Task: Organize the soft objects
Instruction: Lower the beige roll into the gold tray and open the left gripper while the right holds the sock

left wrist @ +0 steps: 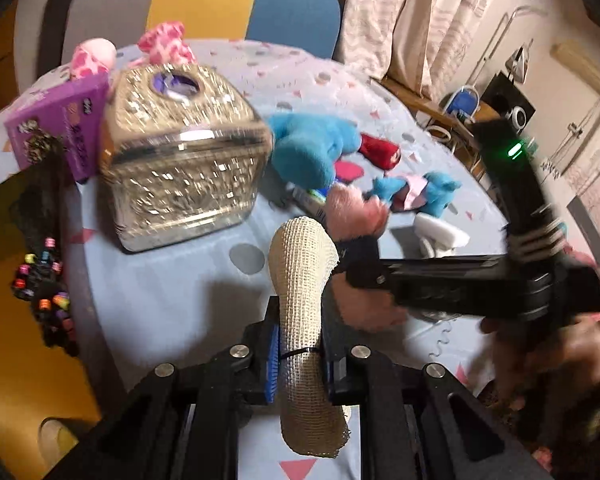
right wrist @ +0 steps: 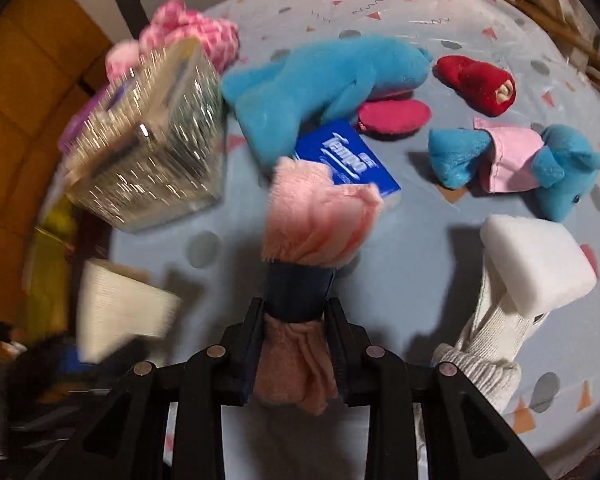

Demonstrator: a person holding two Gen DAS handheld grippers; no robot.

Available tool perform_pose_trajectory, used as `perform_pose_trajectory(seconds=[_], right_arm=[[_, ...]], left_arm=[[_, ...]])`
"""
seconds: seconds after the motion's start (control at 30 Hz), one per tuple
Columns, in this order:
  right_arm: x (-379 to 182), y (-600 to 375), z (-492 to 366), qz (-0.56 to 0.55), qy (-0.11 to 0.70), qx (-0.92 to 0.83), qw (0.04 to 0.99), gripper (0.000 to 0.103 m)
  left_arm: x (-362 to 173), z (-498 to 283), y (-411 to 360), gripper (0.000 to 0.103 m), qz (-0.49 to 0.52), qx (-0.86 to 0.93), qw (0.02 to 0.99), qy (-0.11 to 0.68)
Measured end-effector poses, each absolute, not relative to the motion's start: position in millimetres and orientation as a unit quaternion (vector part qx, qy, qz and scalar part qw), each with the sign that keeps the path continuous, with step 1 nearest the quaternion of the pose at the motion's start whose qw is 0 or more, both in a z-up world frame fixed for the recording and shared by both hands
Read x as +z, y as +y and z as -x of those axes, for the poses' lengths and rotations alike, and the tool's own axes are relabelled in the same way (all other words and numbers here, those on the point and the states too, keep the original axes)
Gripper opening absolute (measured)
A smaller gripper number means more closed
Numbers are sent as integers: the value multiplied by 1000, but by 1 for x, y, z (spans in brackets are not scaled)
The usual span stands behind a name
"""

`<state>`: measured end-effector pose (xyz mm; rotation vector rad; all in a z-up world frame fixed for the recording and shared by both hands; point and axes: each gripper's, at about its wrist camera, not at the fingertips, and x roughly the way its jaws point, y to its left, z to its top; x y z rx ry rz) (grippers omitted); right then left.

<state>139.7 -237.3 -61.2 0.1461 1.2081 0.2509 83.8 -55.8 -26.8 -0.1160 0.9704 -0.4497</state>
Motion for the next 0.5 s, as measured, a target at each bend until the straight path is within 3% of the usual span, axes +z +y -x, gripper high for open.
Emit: perform_pose_trajectory(seconds=[0.5], right_arm=[[-65,-239,-139,-71,563,116,815,31]], left_arm=[[32,-69,53,17,146,-123,895,403]])
